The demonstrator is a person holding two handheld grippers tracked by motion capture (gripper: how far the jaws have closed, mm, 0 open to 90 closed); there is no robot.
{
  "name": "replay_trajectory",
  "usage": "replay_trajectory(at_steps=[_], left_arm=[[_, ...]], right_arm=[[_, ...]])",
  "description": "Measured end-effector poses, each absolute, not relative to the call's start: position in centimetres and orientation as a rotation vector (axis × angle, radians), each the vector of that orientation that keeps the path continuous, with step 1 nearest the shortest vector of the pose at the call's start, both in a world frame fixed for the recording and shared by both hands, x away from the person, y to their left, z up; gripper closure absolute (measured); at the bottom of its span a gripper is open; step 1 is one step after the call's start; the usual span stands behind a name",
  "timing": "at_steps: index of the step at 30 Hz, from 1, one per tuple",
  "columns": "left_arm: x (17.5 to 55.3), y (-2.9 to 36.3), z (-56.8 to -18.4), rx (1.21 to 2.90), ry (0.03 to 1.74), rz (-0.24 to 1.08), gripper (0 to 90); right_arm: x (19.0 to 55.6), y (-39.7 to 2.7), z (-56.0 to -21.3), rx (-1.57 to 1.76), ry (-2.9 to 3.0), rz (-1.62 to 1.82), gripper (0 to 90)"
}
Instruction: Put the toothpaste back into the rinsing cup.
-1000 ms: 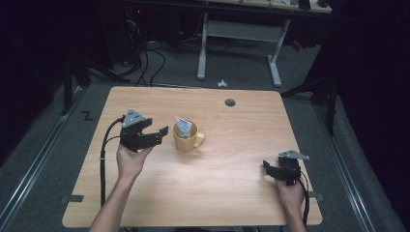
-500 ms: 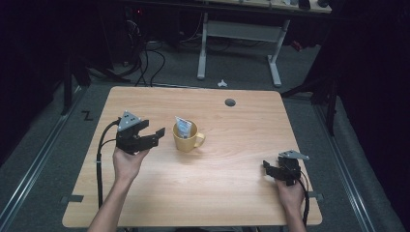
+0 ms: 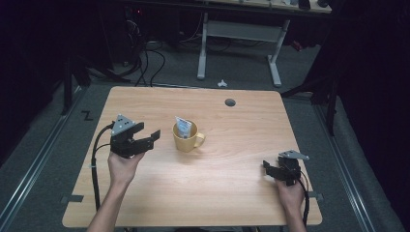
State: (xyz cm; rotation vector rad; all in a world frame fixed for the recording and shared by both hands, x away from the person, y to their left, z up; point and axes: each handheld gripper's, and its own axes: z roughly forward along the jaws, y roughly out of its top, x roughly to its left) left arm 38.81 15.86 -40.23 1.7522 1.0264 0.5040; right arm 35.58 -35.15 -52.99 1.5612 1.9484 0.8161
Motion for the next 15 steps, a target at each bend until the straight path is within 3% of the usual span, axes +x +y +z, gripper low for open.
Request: replay_trajectory(at_steps=[15], left_arm=[[37.87,16.81,-40.18,1.765,1.037,0.534,31.9]], right_arm=[[35.57,-35.14,-52.99,1.560,1.950,0.816,31.7]])
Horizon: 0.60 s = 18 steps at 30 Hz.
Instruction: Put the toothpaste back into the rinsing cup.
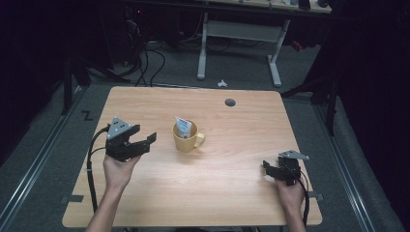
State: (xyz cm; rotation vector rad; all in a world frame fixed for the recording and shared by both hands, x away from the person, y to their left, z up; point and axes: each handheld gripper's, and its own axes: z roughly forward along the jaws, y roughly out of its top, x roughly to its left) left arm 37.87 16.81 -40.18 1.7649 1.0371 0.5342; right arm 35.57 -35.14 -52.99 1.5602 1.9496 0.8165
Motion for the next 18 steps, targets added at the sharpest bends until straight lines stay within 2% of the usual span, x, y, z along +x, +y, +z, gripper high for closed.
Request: replay_trajectory(at_steps=[18], left_arm=[[37.2,18.0,-40.5,1.751,1.060,0.540,31.8]], right_arm=[[35.6,-35.1,-53.0,1.560,1.949,0.817,31.7]])
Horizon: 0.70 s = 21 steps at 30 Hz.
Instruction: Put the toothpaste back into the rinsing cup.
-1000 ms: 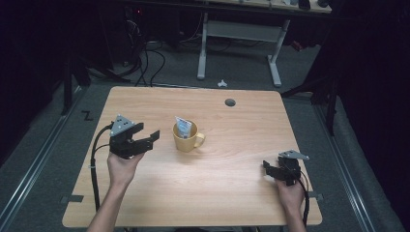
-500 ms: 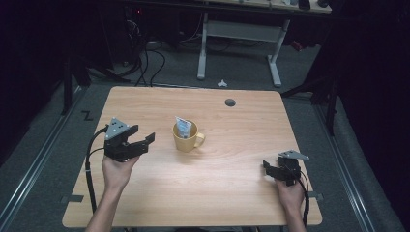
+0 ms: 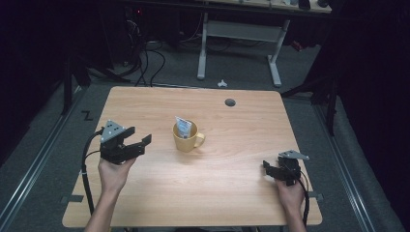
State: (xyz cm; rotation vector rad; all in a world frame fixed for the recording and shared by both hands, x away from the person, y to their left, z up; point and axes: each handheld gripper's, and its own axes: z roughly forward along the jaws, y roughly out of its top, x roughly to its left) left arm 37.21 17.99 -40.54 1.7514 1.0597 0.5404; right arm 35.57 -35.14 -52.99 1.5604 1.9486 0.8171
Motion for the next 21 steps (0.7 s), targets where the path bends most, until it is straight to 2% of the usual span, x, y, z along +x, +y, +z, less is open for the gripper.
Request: replay_trajectory(at_steps=[21], left_arm=[[36.1,19.8,-41.2,1.723,1.091,0.532,31.6]], right_arm=[[35.6,-35.1,-53.0,1.561,1.949,0.817,31.7]])
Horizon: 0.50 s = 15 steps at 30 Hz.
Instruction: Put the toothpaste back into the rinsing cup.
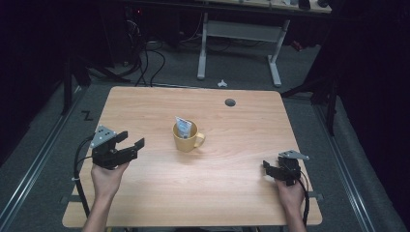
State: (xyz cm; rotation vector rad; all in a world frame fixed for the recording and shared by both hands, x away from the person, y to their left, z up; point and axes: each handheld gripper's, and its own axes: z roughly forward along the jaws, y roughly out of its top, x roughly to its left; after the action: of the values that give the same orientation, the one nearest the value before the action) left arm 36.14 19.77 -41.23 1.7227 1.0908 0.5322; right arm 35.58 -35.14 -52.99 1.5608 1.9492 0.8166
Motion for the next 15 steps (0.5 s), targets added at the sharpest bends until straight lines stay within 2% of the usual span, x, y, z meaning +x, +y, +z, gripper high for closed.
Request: replay_trajectory(at_steps=[15], left_arm=[[35.6,20.7,-42.6,1.706,1.119,0.510,31.1]], right_arm=[[35.6,-35.1,-53.0,1.563,1.948,0.817,31.7]])
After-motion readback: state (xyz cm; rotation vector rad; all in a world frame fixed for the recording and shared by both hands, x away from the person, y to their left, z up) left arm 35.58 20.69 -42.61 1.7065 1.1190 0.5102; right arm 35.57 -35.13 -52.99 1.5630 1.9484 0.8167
